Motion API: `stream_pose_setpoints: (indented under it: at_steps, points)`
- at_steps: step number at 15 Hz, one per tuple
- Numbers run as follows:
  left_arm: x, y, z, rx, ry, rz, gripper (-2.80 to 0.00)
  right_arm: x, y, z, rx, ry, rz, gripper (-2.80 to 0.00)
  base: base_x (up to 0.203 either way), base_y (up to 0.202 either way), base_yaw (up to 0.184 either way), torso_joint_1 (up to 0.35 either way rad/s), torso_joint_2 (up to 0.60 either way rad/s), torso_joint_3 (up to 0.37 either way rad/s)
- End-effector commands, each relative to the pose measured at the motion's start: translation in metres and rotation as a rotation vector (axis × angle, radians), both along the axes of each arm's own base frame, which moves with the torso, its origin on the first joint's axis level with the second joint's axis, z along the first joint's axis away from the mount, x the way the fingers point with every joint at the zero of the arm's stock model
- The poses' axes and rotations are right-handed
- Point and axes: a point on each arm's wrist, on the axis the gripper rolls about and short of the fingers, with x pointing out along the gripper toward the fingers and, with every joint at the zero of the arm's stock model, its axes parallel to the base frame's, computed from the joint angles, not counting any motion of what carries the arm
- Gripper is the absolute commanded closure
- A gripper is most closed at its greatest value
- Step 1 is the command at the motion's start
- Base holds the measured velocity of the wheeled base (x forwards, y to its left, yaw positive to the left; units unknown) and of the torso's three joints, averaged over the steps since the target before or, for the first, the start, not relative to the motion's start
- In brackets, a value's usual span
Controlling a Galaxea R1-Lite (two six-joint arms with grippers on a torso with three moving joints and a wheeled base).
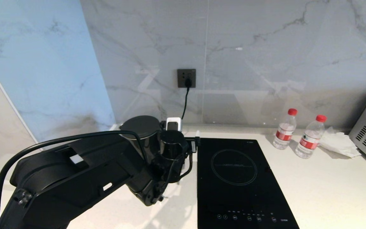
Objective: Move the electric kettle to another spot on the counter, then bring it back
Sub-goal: Pick up the kettle
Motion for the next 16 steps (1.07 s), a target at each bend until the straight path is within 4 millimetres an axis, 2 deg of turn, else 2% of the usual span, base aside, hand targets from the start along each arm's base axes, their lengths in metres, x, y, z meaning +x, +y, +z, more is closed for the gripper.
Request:
stream_pose_setpoints:
  at_steps: [1, 16]
  points:
    - [0.0018, 0.0019, 0.0005, -0.006, -0.005, 0.008, -2.80, -0.0001, 0.0000, 0.0000, 0.000, -0.003, 0.000, 0.00, 0.000, 0.000, 0.000, 0.000, 0.00, 0.000]
    - [0.0060, 0.0092, 0.0049, 0.001, -0.015, 0.031, -2.80, -0.0001, 0.0000, 0.0000, 0.000, -0.003, 0.000, 0.00, 0.000, 0.000, 0.000, 0.000, 0.00, 0.000]
